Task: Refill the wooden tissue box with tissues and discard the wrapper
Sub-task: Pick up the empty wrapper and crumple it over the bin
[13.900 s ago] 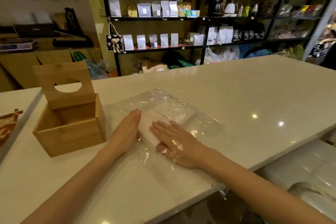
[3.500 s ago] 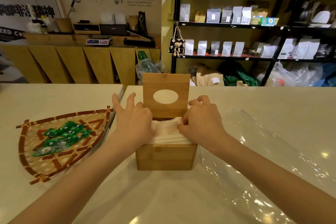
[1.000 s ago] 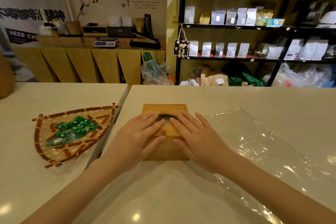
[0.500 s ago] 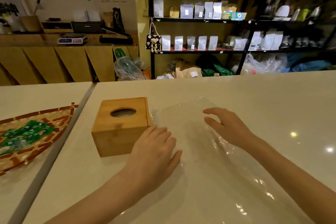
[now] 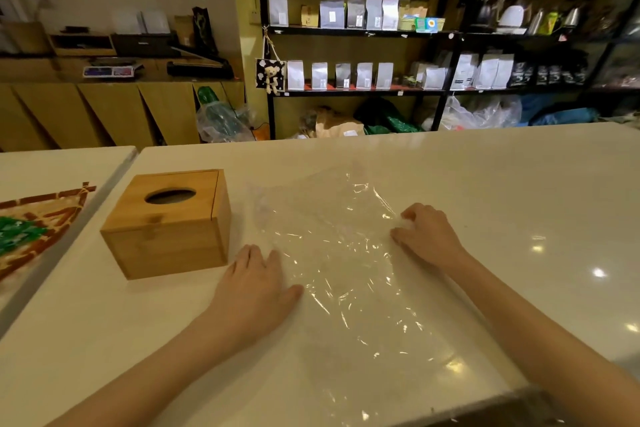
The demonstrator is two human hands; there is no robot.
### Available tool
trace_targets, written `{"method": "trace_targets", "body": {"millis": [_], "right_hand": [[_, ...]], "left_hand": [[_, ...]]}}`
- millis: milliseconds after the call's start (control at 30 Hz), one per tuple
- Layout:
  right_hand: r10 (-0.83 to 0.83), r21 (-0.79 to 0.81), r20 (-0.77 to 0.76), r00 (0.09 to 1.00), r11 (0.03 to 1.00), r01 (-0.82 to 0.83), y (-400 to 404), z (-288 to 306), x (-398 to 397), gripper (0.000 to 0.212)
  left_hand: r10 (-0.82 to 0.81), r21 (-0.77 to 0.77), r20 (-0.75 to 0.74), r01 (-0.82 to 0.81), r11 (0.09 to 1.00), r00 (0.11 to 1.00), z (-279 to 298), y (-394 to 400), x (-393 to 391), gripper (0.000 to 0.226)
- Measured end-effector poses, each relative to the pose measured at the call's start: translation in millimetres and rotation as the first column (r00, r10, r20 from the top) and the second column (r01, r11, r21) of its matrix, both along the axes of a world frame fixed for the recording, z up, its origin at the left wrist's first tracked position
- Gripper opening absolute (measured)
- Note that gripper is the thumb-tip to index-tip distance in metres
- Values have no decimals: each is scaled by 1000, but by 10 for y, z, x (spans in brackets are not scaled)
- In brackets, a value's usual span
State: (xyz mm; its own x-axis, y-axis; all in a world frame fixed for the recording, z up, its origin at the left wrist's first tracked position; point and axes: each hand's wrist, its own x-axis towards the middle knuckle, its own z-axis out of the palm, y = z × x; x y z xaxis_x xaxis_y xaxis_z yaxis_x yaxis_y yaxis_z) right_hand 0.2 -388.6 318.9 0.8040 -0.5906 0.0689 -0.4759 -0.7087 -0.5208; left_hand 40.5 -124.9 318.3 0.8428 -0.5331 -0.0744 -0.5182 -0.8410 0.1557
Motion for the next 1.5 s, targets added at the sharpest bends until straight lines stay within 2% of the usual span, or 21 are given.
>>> {"method": "trace_targets", "body": {"millis": [67,133,233,300,333,467,567,733,800,867,933,967,1033,1100,1200,1267,1300,1400,1433,1467,1500], "right_hand": [[-58,82,95,994,995,51,-47,-4,-6,27],[-99,214,185,978,975,58,-78,15,-21,26],[-148,411,297,943,912,13,-120,49,-36,35],[-178,531,356,917,846,-41,-147,84,-61,41],[-190,579,375,907,812,-70,-163,116,-81,40],[-209,678,401,892,722,-135,-261,276,-184,26],[-183,668,409,894,727,-157,-364,349,-240,23],[-91,570,487,869,787,-237,-441,554,-315,27],[10,402,459,888,890,-217,-438,627,-341,24],[65,70,323,944,993,-92,-433,686,-339,15],[81,-276,179,981,961,-29,-394,744,-329,16],[124,-374,140,982,925,-63,-355,773,-317,22],[285,-441,101,953,872,-214,-225,834,-273,40],[440,-426,81,894,826,-368,-53,897,-211,50],[516,-358,177,838,827,-433,138,997,-137,34],[503,-288,303,810,858,-425,164,1117,-160,19],[489,-234,361,794,872,-430,147,1188,-189,14],[425,44,512,746,855,-517,44,1417,-313,10],[388,154,555,735,821,-550,5,1479,-347,10],[343,261,589,732,777,-573,-32,1516,-366,11],[296,360,604,740,727,-585,-70,1521,-361,12]], "left_hand": [[-10,-175,-108,-9,985,994,33,-57,28,66],[-9,-388,-140,-46,920,990,71,-101,54,70],[-35,-695,-368,-250,675,929,163,-175,118,75],[-96,-759,-516,-403,511,851,209,-201,185,65],[-118,-765,-555,-449,462,823,233,-208,221,56],[-151,-741,-646,-566,360,749,289,-222,358,38],[-143,-769,-603,-524,366,785,354,-228,435,44],[-1,-794,-351,-298,530,936,490,-287,478,44],[58,-783,-169,-170,598,984,579,-290,496,30],[98,-746,43,-33,665,994,699,-293,508,17],[130,-676,213,50,735,968,814,-310,516,14],[130,-654,271,84,752,954,863,-324,514,15],[69,-621,364,187,762,929,939,-369,494,15],[-20,-610,404,285,739,915,988,-424,467,11],[-90,-699,383,352,622,920,1085,-436,435,16],[-108,-790,304,314,527,947,1144,-390,481,37],[-107,-859,215,240,453,971,1171,-350,523,49],[-175,-990,-107,-88,111,979,1204,-193,744,64],[-273,-974,-225,-223,39,935,1177,-142,819,69],[-422,-932,-330,-362,6,844,1136,-113,858,78],[-573,-871,-407,-492,7,711,1084,-104,858,89]]}}
